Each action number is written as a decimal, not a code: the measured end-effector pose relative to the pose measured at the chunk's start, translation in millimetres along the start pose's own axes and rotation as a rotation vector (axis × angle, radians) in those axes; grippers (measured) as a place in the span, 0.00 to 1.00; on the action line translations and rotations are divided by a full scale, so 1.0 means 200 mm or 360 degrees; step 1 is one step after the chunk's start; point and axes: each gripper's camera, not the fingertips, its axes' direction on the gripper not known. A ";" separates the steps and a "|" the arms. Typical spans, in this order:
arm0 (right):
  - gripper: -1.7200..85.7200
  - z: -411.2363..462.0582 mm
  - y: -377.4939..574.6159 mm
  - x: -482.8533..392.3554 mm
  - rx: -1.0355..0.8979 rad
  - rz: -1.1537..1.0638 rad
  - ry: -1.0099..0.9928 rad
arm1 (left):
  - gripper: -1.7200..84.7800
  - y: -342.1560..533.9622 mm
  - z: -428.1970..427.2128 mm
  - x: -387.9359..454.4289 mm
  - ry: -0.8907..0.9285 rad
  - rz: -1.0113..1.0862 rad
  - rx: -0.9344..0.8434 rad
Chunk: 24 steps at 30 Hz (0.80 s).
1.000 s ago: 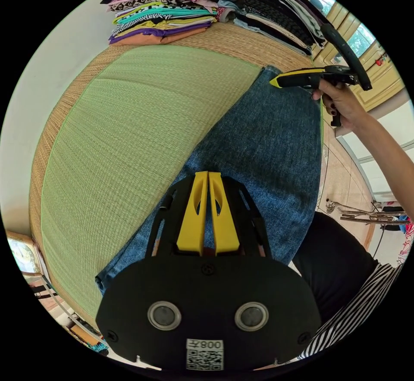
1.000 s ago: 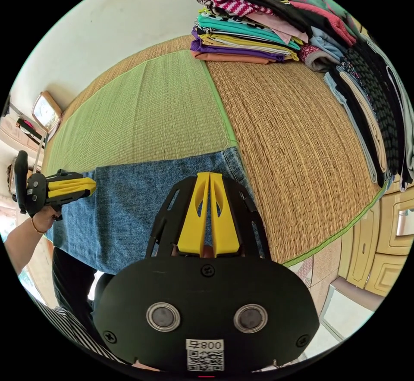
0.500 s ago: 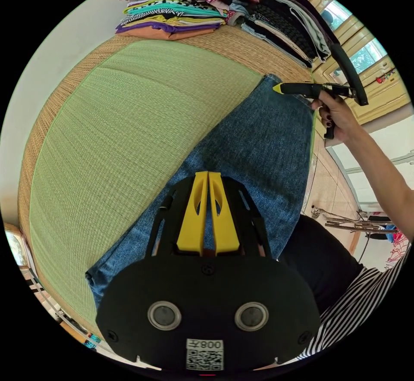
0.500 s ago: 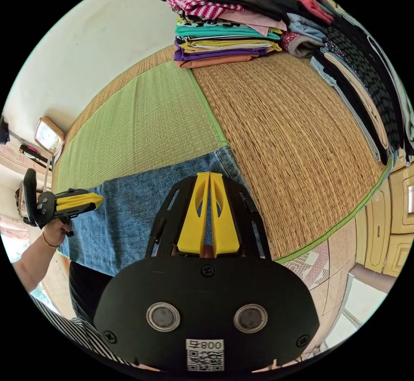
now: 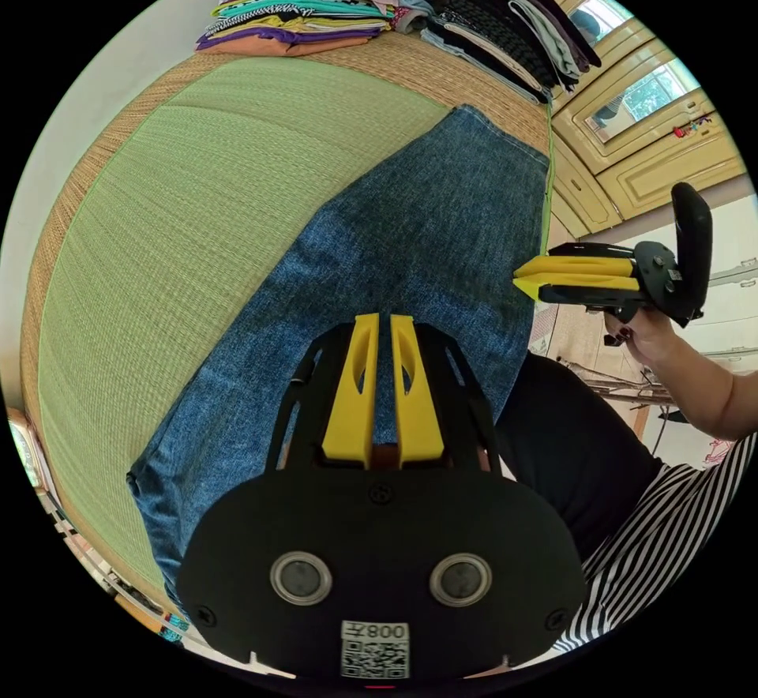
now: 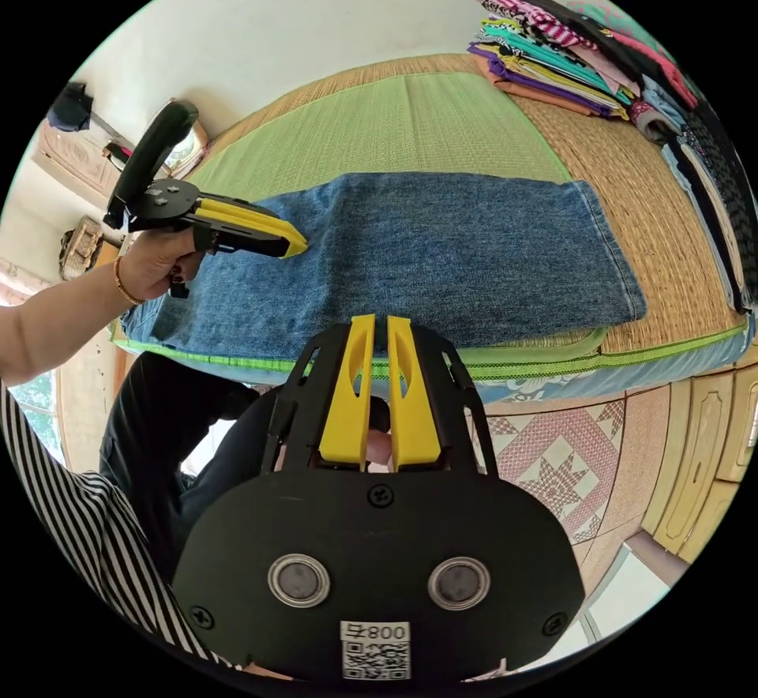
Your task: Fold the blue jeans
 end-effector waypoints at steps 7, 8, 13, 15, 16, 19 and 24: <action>0.05 0.02 0.06 0.02 -0.0002 0.0018 -0.0026 | 0.04 -0.15 0.03 0.07 -0.0046 0.0019 0.0001; 0.05 0.02 0.07 0.04 0.0023 0.0041 -0.0045 | 0.04 -0.17 0.07 0.08 -0.0057 0.0028 -0.0024; 0.05 0.01 0.10 0.08 0.0023 0.0055 -0.0083 | 0.04 -0.23 0.06 0.12 -0.0070 0.0036 -0.0037; 0.06 0.00 0.12 0.10 0.0031 0.0066 -0.0077 | 0.04 -0.24 0.03 0.13 -0.0041 0.0012 0.0011; 0.06 -0.02 0.14 0.12 0.0051 0.0093 -0.0080 | 0.05 -0.25 0.01 0.13 -0.0001 0.0001 0.0037; 0.07 -0.08 0.19 0.20 0.0136 0.0193 -0.0107 | 0.06 -0.28 -0.03 0.16 0.0039 0.0003 0.0116; 0.10 -0.21 0.30 0.39 0.0289 0.0370 -0.0052 | 0.10 -0.43 -0.06 0.22 0.0145 0.0066 0.0158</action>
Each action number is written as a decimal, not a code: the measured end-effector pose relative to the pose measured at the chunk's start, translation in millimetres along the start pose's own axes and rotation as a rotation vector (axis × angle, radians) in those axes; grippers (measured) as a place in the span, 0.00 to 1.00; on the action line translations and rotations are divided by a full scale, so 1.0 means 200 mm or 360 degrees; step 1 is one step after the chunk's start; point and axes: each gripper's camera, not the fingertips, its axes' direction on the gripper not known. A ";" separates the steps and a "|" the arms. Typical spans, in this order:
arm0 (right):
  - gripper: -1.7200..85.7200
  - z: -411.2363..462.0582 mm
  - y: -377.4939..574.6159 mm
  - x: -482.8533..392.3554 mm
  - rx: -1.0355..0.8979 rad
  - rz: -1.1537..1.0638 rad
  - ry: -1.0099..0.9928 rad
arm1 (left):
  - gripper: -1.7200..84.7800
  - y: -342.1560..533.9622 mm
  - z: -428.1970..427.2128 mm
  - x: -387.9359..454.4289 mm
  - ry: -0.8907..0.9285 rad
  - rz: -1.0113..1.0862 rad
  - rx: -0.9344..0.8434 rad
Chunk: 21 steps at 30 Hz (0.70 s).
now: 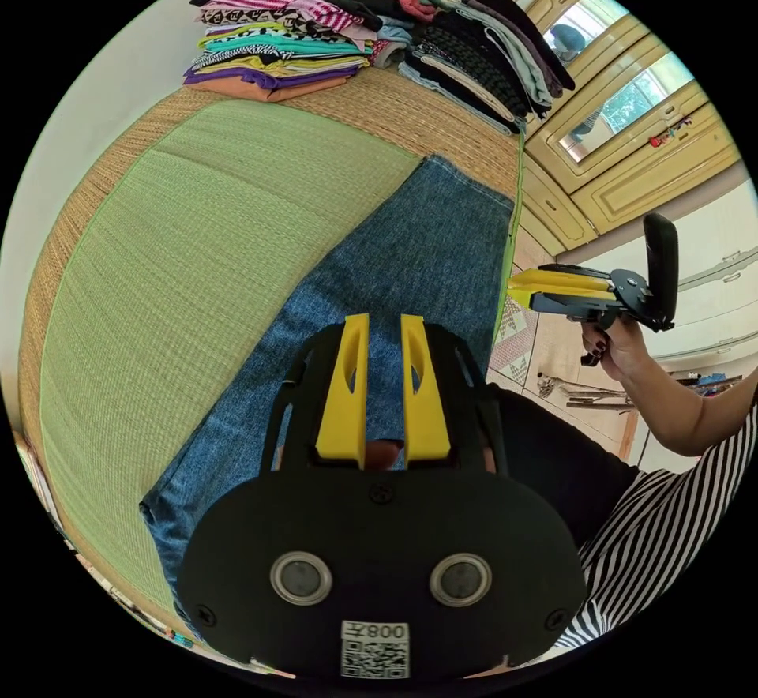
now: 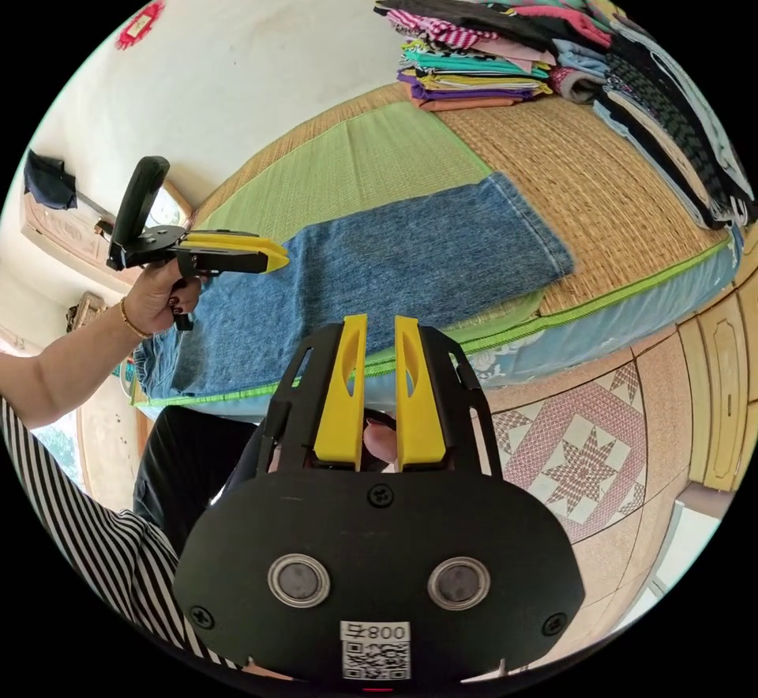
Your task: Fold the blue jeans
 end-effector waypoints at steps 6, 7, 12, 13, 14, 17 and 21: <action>0.13 -0.14 0.06 0.30 0.0141 0.0203 0.0120 | 0.13 -0.28 0.10 0.13 0.0001 0.0141 -0.0077; 0.13 -0.15 0.06 0.35 0.0152 0.0226 0.0134 | 0.13 -0.35 0.12 0.16 -0.0007 0.0171 -0.0094; 0.14 -0.16 0.03 0.53 0.0195 0.0268 0.0172 | 0.14 -0.61 0.22 0.26 -0.0029 0.0271 -0.0151; 0.14 -0.15 0.01 0.56 0.0189 0.0263 0.0178 | 0.14 -0.67 0.24 0.28 -0.0029 0.0290 -0.0165; 0.15 -0.13 -0.01 0.60 0.0183 0.0263 0.0177 | 0.14 -0.73 0.27 0.31 -0.0031 0.0307 -0.0180; 0.15 -0.09 -0.05 0.68 0.0175 0.0272 0.0138 | 0.15 -0.87 0.32 0.36 -0.0048 0.0342 -0.0201; 0.15 -0.03 -0.06 0.77 0.0123 0.0310 0.0073 | 0.15 -1.04 0.39 0.41 -0.0048 0.0366 -0.0225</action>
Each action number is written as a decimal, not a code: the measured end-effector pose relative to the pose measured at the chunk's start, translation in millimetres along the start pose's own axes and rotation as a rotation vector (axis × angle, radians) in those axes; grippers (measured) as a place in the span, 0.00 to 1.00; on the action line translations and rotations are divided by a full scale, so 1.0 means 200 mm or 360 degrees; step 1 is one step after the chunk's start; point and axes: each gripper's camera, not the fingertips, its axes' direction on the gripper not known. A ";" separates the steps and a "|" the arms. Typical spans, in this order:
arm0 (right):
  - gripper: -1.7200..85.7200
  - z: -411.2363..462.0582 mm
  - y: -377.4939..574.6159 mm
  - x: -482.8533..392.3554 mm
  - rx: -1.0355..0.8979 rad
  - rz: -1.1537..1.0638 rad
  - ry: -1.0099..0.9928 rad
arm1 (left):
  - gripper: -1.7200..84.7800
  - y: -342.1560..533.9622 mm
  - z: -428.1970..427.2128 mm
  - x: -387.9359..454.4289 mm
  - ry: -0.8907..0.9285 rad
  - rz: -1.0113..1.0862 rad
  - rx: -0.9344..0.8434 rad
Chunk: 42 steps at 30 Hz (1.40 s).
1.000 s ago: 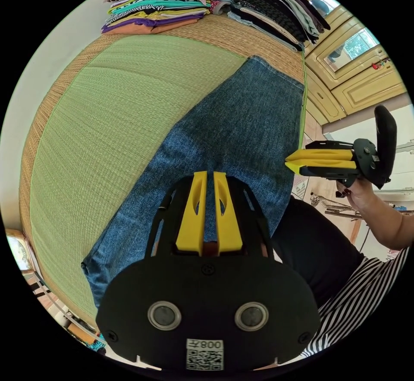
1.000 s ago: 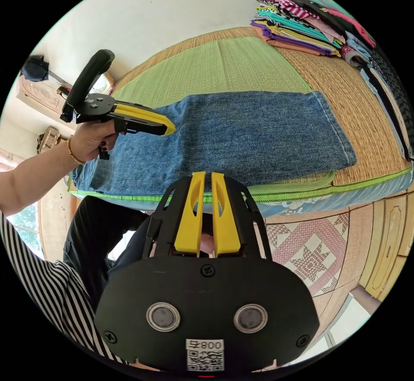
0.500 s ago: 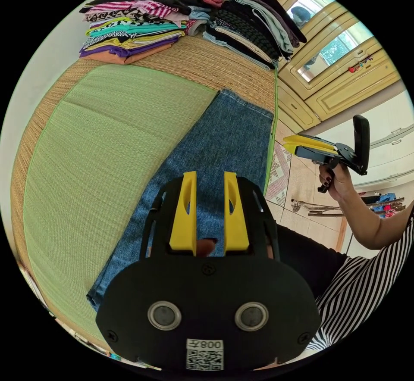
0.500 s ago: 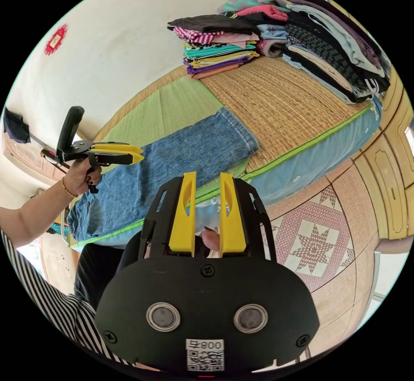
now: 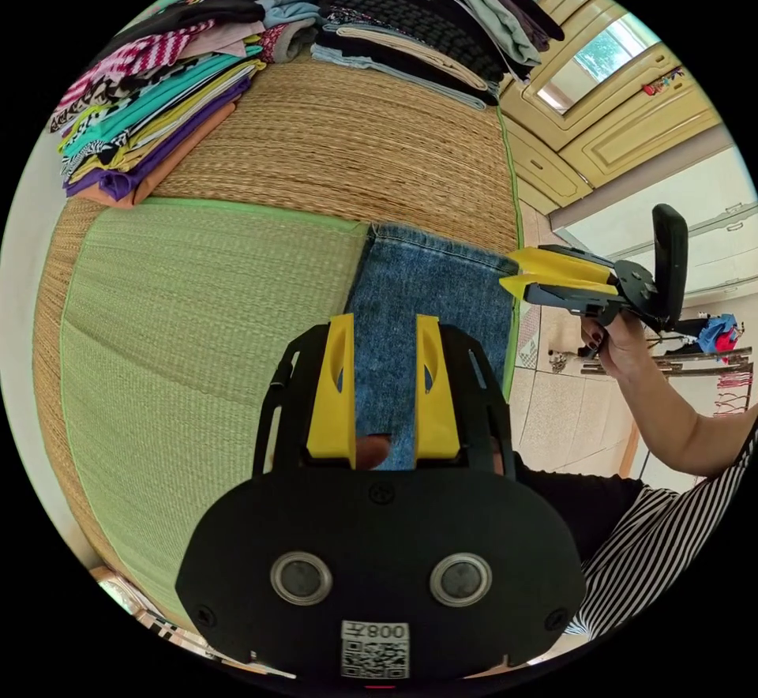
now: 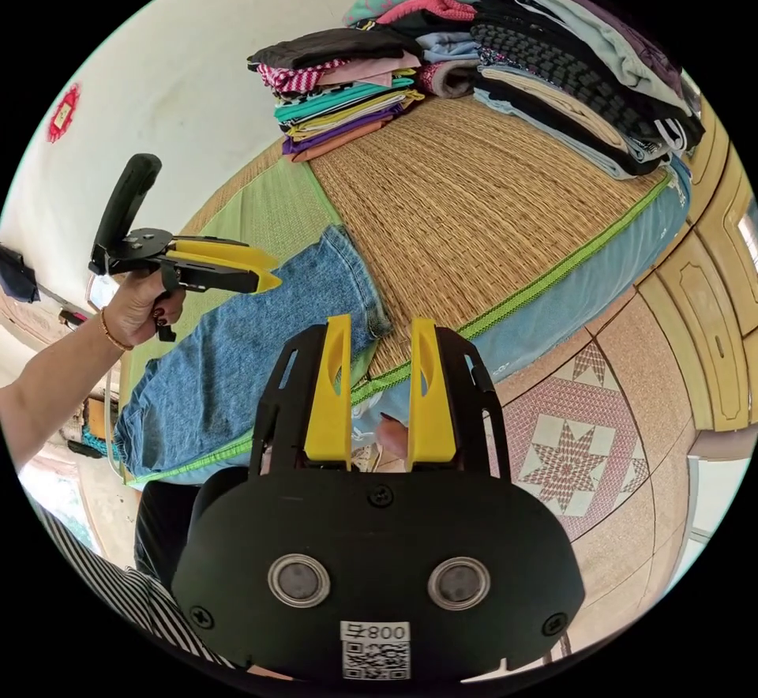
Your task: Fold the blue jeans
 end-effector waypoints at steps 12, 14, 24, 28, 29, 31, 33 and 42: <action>0.11 0.01 0.01 0.21 0.0038 0.0030 -0.0188 | 0.15 -0.24 0.08 0.03 -0.0071 0.0086 0.0048; 0.11 0.01 0.01 0.25 0.0043 0.0033 -0.0217 | 0.14 -0.25 0.08 0.04 -0.0090 0.0096 0.0051; 0.10 -0.01 -0.01 0.41 0.0046 0.0129 -0.0388 | 0.08 -0.24 0.05 0.00 0.0035 0.0064 0.0054; 0.09 -0.02 -0.01 0.46 0.0036 0.0176 -0.0458 | 0.05 -0.21 0.02 -0.05 0.0166 -0.0003 0.0083; 0.09 -0.04 -0.01 0.47 0.0040 0.0183 -0.0478 | 0.04 -0.19 0.00 -0.05 0.0172 -0.0005 0.0104; 0.09 -0.07 -0.01 0.48 0.0066 0.0192 -0.0534 | 0.04 -0.16 -0.05 -0.04 0.0177 0.0006 0.0139; 0.08 -0.12 0.00 0.49 0.0111 0.0188 -0.0598 | 0.04 -0.13 -0.10 -0.04 0.0184 0.0022 0.0178; 0.08 -0.19 0.02 0.46 0.0137 0.0242 -0.0673 | 0.03 0.05 -0.27 -0.06 0.0184 0.0032 0.0216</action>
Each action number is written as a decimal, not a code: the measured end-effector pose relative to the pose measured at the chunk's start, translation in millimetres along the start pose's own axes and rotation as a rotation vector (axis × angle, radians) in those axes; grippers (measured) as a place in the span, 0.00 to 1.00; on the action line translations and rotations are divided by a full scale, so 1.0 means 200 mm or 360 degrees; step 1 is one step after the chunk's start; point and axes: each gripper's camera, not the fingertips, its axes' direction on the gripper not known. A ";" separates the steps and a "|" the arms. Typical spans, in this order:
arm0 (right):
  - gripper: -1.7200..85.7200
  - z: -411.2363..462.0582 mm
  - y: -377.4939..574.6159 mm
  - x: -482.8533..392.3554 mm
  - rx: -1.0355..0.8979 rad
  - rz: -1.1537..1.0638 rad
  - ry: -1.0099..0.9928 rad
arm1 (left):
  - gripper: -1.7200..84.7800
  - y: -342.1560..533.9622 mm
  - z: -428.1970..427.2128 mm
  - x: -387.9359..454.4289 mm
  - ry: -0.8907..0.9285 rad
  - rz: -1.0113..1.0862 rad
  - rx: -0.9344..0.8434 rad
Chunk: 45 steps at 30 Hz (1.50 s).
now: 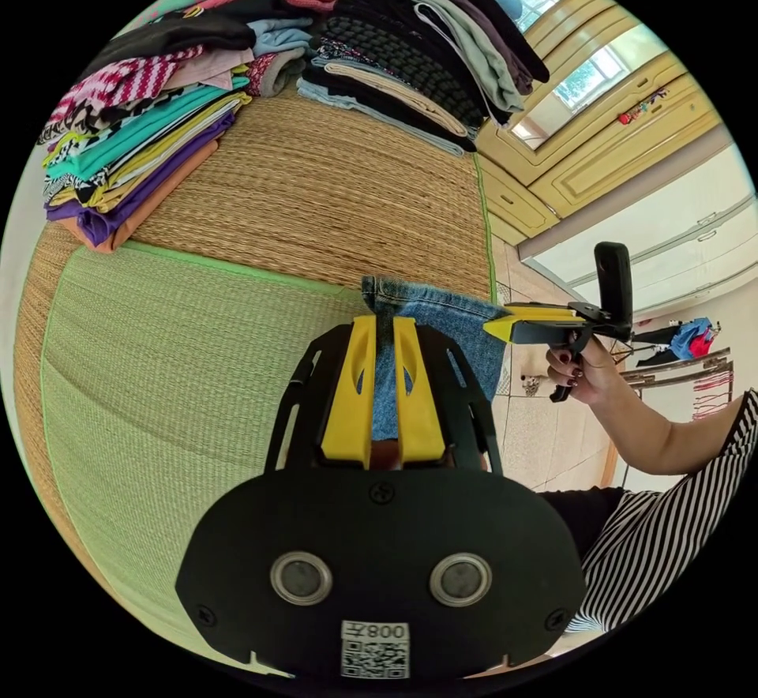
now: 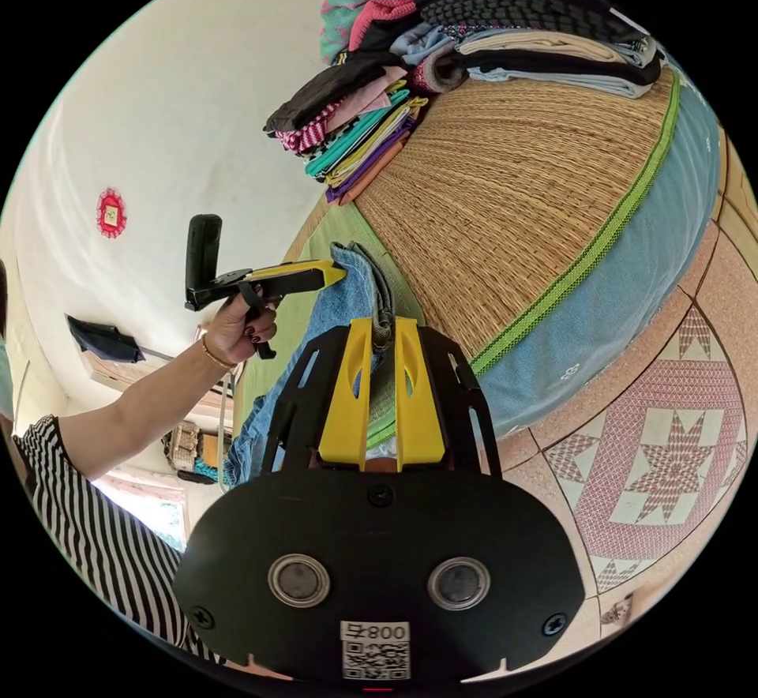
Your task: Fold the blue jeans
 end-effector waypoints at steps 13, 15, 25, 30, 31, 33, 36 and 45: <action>0.08 -0.09 0.06 -0.47 0.0114 -0.0202 -0.0096 | 0.03 0.41 -0.50 0.01 -0.0007 0.0117 0.0154; 0.08 -0.10 0.07 -0.56 0.0130 -0.0237 -0.0123 | 0.03 0.49 -0.59 0.01 -0.0005 0.0130 0.0186; 0.07 0.01 0.23 -1.21 0.0133 -0.0555 -0.0232 | 0.04 1.15 -1.10 -0.02 -0.0026 0.0198 0.0405; 0.07 0.17 0.33 -1.57 0.0057 -0.0717 -0.0298 | 0.04 1.57 -1.31 -0.08 -0.0049 0.0157 0.0513; 0.07 0.23 0.36 -1.67 0.0028 -0.0767 -0.0309 | 0.04 1.68 -1.35 -0.10 -0.0047 0.0136 0.0541; 0.07 0.32 0.41 -1.81 -0.0022 -0.0841 -0.0319 | 0.04 1.86 -1.42 -0.14 -0.0044 0.0103 0.0581; 0.07 0.50 0.51 -2.06 -0.0127 -0.0989 -0.0306 | 0.04 2.16 -1.50 -0.19 -0.0038 0.0045 0.0629; 0.07 1.23 0.80 -2.52 -0.0512 -0.1191 -0.0295 | 0.08 3.08 -1.48 -0.46 0.0005 -0.0282 0.0628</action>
